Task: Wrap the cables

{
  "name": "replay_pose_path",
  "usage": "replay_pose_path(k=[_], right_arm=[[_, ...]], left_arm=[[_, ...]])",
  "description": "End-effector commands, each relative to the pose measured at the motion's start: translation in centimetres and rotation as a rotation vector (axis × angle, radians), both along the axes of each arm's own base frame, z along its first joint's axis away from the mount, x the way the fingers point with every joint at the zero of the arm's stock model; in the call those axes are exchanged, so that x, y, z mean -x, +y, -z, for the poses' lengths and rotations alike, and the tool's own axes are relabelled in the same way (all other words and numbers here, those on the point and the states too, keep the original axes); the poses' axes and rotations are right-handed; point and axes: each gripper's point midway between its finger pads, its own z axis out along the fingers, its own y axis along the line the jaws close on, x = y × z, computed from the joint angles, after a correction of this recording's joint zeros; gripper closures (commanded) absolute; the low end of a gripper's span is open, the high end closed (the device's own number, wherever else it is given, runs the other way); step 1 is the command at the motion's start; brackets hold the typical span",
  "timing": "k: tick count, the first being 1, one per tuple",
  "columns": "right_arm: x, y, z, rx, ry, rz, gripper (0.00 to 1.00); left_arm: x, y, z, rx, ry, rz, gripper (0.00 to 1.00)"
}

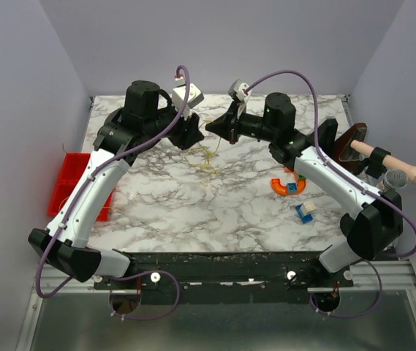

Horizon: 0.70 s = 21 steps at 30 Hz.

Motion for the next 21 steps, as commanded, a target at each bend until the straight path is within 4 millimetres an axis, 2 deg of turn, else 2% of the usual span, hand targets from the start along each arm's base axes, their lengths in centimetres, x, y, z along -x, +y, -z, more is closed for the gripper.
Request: replay_pose_path(k=[1,2,4,7,11,13,17,21], right_arm=[[-0.3,-1.5,-2.2,0.011,-0.064,0.089,0.99],[-0.8,-2.0,-1.7,0.033,-0.06,0.131,0.99],[-1.4,-2.7,-1.1,0.05,-0.029,0.177,0.99],[-1.9,-2.9,-2.1,0.027,0.029,0.224,0.99],[-2.3,-3.3,-6.2,-0.072,0.057,0.288,0.99],[-2.2,-3.7,-8.2,-0.105,0.033,0.308,0.99],[-1.8,-4.4,-11.1,-0.15,-0.017,0.324,0.99],[-1.3,-5.5,-13.9,-0.205,-0.054,0.362,0.99]], left_arm=[[0.2,0.5,2.5,-0.063,0.022,0.014,0.04],[-0.2,0.8,3.0,-0.082,0.01,-0.003,0.01],[-0.7,1.6,4.0,-0.111,-0.002,-0.043,0.01],[-1.6,2.7,5.5,-0.135,-0.004,-0.087,0.01],[-1.8,3.9,6.6,-0.117,0.03,-0.088,0.01],[-0.6,3.8,6.6,-0.115,0.057,-0.021,0.01],[1.8,2.7,5.1,-0.079,0.084,0.087,0.01],[1.1,2.3,6.0,-0.052,0.069,0.064,0.01]])
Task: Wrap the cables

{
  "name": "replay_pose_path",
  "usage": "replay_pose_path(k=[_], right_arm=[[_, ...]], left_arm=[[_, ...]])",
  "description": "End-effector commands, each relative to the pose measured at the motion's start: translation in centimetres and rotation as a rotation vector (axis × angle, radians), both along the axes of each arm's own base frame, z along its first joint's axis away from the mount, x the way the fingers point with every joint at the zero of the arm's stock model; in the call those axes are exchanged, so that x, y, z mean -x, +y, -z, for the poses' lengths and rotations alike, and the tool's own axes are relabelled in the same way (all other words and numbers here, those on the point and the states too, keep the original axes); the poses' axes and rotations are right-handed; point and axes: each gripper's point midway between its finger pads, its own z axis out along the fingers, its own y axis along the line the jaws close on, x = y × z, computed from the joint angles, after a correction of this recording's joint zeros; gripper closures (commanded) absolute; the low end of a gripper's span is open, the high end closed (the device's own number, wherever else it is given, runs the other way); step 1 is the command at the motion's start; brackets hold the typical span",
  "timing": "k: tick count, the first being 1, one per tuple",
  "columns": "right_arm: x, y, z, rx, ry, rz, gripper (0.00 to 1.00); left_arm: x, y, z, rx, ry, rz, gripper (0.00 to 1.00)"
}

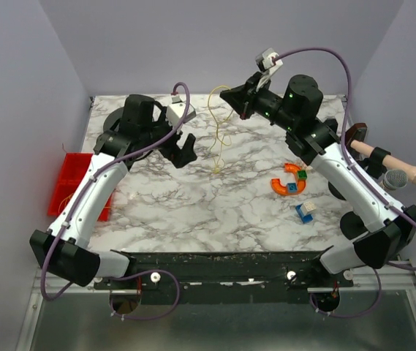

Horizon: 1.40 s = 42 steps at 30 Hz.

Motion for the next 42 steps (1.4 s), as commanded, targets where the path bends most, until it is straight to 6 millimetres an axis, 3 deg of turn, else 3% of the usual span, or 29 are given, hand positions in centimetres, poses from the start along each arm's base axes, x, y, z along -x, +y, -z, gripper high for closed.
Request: replay_pose_path(k=[1,7,14,23,28,31,42], right_arm=[[0.4,-2.1,-4.8,-0.089,-0.05,0.095,0.99],[0.0,-3.7,-7.2,-0.144,-0.073,0.179,0.99],[1.1,-4.0,-9.1,-0.193,-0.11,0.163,0.99],[1.9,-4.2,-9.5,-0.201,-0.124,0.143,0.99],[2.2,-4.5,-9.9,-0.209,-0.14,0.147,0.99],[2.2,-4.6,-10.0,-0.21,-0.145,0.152,0.99],[1.8,-4.4,-9.4,-0.2,-0.138,0.158,0.99]], left_arm=[[1.0,-1.4,-0.3,0.07,-0.004,0.056,0.01],[1.3,-4.2,1.0,0.1,0.04,0.065,0.04],[-0.3,-4.1,3.3,0.066,0.018,-0.012,0.16],[-2.4,-4.7,4.3,0.032,-0.025,-0.049,0.18],[-2.0,-5.3,5.4,0.035,0.021,-0.03,0.22],[-1.4,-5.6,5.1,0.053,0.021,-0.002,0.23],[2.4,-6.8,3.8,0.108,0.033,0.183,0.1]])
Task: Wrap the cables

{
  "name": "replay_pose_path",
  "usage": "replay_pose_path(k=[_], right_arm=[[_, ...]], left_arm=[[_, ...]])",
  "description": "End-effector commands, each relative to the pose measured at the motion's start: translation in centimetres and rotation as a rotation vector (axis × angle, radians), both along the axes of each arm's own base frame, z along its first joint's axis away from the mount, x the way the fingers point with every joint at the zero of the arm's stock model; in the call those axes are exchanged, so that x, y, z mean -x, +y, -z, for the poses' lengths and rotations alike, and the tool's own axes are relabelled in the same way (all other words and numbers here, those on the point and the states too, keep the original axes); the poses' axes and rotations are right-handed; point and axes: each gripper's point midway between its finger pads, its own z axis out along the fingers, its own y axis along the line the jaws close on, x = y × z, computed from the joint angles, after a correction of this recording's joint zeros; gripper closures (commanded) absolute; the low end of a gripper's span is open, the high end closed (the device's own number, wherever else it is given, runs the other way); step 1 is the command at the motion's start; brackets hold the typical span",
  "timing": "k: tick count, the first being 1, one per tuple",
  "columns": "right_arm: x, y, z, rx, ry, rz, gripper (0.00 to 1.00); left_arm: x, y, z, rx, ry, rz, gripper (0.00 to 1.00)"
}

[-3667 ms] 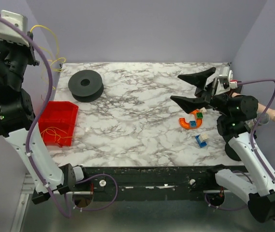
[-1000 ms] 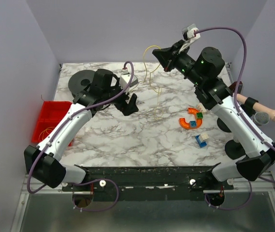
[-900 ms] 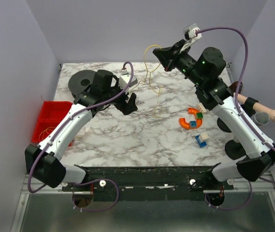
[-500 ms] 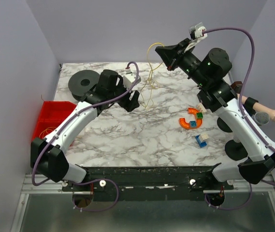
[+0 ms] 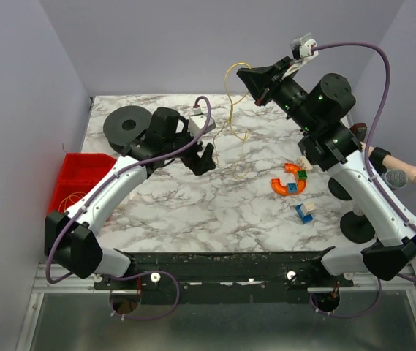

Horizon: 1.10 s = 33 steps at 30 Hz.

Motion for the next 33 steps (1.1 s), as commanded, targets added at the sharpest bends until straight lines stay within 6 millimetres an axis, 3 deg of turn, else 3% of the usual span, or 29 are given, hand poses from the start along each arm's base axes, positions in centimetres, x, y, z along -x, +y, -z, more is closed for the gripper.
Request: replay_pose_path(k=[1,4,8,15,18,20,25,28,30,33], right_arm=[[0.0,-0.4,-0.4,-0.013,-0.016,0.019,0.99],[0.1,-0.4,-0.5,-0.015,-0.02,0.012,0.99],[0.2,-0.4,-0.7,-0.02,-0.022,0.01,0.99],[0.5,-0.5,-0.9,-0.028,-0.028,0.006,0.99],[0.6,-0.3,-0.7,-0.025,-0.026,-0.003,0.99],[0.6,-0.3,-0.5,-0.022,-0.023,-0.005,0.99],[0.3,-1.0,0.8,0.007,-0.016,0.027,1.0],[-0.9,-2.7,3.8,0.046,0.043,0.078,0.99],[-2.6,-4.9,7.4,0.071,0.131,0.121,0.99],[-5.8,-8.9,14.6,0.074,0.333,0.17,0.99]], left_arm=[[2.4,-0.9,-1.2,0.048,-0.016,0.122,0.09],[1.7,-0.9,-1.2,0.047,-0.014,0.09,0.1],[0.9,-1.0,-0.9,0.03,0.001,0.069,0.18],[0.8,-1.5,-0.6,0.028,0.04,0.074,0.49],[0.7,-1.6,-1.0,0.039,0.035,0.065,0.75],[0.4,-1.4,-1.3,0.044,0.019,0.042,0.97],[-0.2,-0.2,-1.3,0.021,-0.032,-0.021,1.0],[-0.4,1.5,-1.7,-0.039,-0.071,-0.061,1.0],[-0.8,3.3,-2.5,-0.073,-0.103,-0.105,1.0],[-1.2,5.5,-4.8,-0.094,-0.14,-0.156,1.0]])
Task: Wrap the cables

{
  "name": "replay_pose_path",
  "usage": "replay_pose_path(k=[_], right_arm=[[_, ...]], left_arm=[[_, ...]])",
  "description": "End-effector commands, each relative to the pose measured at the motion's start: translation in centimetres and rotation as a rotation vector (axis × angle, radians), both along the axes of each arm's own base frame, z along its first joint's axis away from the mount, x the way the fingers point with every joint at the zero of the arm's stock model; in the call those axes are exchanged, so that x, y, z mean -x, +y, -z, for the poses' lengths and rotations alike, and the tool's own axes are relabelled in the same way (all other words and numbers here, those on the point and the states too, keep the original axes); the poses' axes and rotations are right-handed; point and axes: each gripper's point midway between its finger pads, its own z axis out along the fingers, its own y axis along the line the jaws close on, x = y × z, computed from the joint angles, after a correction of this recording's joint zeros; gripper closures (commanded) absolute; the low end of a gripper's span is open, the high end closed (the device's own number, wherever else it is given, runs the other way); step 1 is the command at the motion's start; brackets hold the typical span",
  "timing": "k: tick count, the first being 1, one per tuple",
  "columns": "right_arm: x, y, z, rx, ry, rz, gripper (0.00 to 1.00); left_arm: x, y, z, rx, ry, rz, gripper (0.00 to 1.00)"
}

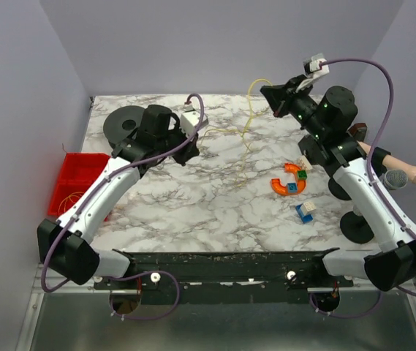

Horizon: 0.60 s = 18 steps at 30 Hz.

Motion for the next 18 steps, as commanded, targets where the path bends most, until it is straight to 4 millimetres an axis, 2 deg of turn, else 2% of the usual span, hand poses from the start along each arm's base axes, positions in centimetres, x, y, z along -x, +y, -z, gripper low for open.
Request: replay_pose_path(k=[1,2,3,4,5,6,7,9,10,11,12,16,18], right_arm=[[-4.1,-5.6,10.8,0.029,0.307,0.103,0.99],[-4.7,-6.3,13.2,0.053,0.369,0.121,0.99],[-5.2,-7.0,14.7,0.073,0.406,0.15,0.95],[-5.7,-7.4,16.5,0.105,0.452,0.167,0.76],[-5.8,-7.7,17.6,0.129,0.491,0.185,0.5],[-6.0,-7.7,18.6,0.145,0.525,0.188,0.32],[-6.0,-7.7,19.3,0.165,0.548,0.18,0.23],[-5.7,-7.6,19.6,0.184,0.55,0.167,0.13],[-5.3,-7.7,19.7,0.2,0.541,0.163,0.12],[-5.0,-8.0,19.3,0.21,0.526,0.163,0.1],[-4.5,-8.1,18.8,0.221,0.503,0.159,0.04],[-2.0,-8.5,16.5,0.292,0.412,0.119,0.0],[0.2,-6.9,15.3,0.345,0.317,-0.034,0.0]], left_arm=[[-0.8,4.2,-4.6,-0.06,-0.106,-0.11,1.0],[-0.7,4.5,-5.6,-0.065,-0.115,-0.115,1.0],[-0.4,4.6,-6.7,-0.064,-0.124,-0.11,1.0],[-0.1,4.5,-7.8,-0.056,-0.135,-0.094,1.0],[0.6,4.3,-8.5,-0.042,-0.129,-0.068,1.0],[1.3,4.0,-9.3,-0.029,-0.129,-0.037,1.0],[1.8,3.6,-9.7,-0.02,-0.128,-0.007,1.0],[2.9,2.9,-9.3,-0.045,-0.133,0.055,1.0],[3.1,2.7,-8.6,-0.084,-0.141,0.073,1.0],[3.3,2.9,-8.0,-0.128,-0.16,0.087,1.0],[3.0,3.1,-7.4,-0.178,-0.181,0.082,1.0],[0.7,5.2,-7.1,-0.381,-0.305,0.031,1.0],[0.9,5.6,-7.2,-0.448,-0.331,0.082,1.0]])
